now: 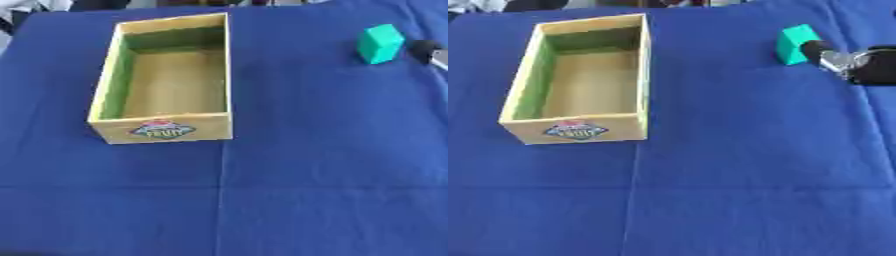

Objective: Pick up objects on the table and place them in the box.

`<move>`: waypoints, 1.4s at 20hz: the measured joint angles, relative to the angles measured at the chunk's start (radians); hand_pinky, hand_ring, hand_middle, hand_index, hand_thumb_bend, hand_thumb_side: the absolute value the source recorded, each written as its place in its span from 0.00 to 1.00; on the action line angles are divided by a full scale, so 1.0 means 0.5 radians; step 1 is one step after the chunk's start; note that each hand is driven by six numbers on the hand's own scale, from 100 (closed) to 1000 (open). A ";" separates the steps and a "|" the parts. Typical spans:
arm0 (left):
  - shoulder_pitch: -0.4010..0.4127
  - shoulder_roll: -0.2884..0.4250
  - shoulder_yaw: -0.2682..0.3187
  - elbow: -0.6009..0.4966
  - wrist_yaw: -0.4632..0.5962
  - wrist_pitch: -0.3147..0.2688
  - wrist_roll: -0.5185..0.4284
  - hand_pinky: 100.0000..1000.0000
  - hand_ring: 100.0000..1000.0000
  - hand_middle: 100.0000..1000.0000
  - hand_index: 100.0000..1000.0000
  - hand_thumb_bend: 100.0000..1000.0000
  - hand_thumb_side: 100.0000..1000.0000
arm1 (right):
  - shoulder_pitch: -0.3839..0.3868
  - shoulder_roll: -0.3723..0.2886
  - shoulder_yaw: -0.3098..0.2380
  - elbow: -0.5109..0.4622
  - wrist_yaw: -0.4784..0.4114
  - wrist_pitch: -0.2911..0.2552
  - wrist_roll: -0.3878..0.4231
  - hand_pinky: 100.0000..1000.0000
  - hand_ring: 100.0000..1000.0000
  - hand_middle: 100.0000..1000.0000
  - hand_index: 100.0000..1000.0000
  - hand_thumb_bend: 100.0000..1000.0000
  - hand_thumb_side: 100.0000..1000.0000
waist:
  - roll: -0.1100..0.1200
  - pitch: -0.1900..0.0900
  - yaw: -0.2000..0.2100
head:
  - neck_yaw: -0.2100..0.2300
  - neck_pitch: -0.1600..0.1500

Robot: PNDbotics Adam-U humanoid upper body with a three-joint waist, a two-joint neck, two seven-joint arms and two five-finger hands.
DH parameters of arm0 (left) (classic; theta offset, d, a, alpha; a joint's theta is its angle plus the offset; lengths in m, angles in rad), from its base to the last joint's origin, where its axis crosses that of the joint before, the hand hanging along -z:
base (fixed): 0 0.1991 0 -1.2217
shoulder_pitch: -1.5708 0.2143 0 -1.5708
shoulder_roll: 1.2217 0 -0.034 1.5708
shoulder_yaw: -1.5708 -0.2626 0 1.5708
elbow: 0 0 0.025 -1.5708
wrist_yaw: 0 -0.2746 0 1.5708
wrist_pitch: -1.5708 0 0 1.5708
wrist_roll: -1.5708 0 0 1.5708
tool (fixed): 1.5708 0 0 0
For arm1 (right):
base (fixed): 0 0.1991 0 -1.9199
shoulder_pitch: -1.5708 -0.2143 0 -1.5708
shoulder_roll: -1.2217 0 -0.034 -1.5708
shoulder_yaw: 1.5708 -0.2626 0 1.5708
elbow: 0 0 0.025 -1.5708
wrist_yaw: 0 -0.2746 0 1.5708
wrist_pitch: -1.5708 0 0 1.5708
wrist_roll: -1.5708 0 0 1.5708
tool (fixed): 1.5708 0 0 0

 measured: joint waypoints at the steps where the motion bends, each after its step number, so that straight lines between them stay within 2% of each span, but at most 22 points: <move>1: 0.000 -0.002 0.000 0.000 0.000 0.000 -0.001 0.57 0.70 0.79 0.89 0.00 1.00 | -0.012 -0.001 0.003 0.000 0.000 -0.002 0.026 0.94 1.00 0.94 1.00 0.34 0.80 | -0.003 0.000 0.000 | -0.008 0.000; 9: 0.002 -0.003 -0.002 0.000 0.001 0.002 -0.010 0.57 0.70 0.79 0.89 0.00 1.00 | -0.140 -0.013 0.021 0.086 -0.027 -0.074 0.252 0.94 1.00 0.94 1.00 0.31 0.77 | -0.012 -0.001 0.001 | -0.041 -0.022; 16: 0.002 -0.003 -0.014 0.000 0.009 0.001 -0.019 0.57 0.70 0.79 0.89 0.00 1.00 | -0.299 -0.013 0.064 0.291 -0.087 -0.146 0.453 0.94 1.00 0.95 1.00 0.32 0.74 | -0.015 -0.009 0.017 | -0.069 -0.127; 19: 0.002 -0.003 -0.014 0.000 0.014 -0.001 -0.022 0.57 0.70 0.79 0.89 0.00 1.00 | -0.362 -0.010 0.081 0.396 -0.114 -0.183 0.524 0.94 1.00 0.93 1.00 0.34 0.78 | -0.015 -0.009 0.021 | -0.081 -0.175; 20: 0.001 -0.003 -0.015 0.000 0.015 -0.001 -0.023 0.57 0.70 0.79 0.89 0.00 1.00 | -0.380 -0.010 0.083 0.431 -0.124 -0.189 0.539 0.94 0.99 0.92 1.00 0.26 0.80 | -0.015 -0.009 0.022 | -0.083 -0.189; 21: 0.000 -0.003 -0.017 0.000 0.017 -0.002 -0.023 0.57 0.70 0.79 0.89 0.00 1.00 | -0.400 -0.009 0.086 0.466 -0.128 -0.190 0.546 0.94 0.99 0.91 1.00 0.36 0.81 | -0.015 -0.009 0.022 | -0.084 -0.203; 22: -0.001 -0.003 -0.021 0.000 0.018 -0.002 -0.023 0.57 0.70 0.79 0.89 0.00 1.00 | -0.417 -0.009 0.089 0.494 -0.128 -0.186 0.549 0.93 0.99 0.90 1.00 0.39 0.82 | -0.016 -0.009 0.022 | -0.085 -0.215; 28: -0.017 -0.003 -0.031 0.000 0.021 -0.004 -0.028 0.57 0.70 0.79 0.89 0.00 1.00 | -0.531 0.018 0.153 0.657 -0.084 -0.128 0.523 0.93 0.98 0.90 0.99 0.39 0.81 | -0.020 0.001 0.033 | -0.104 -0.249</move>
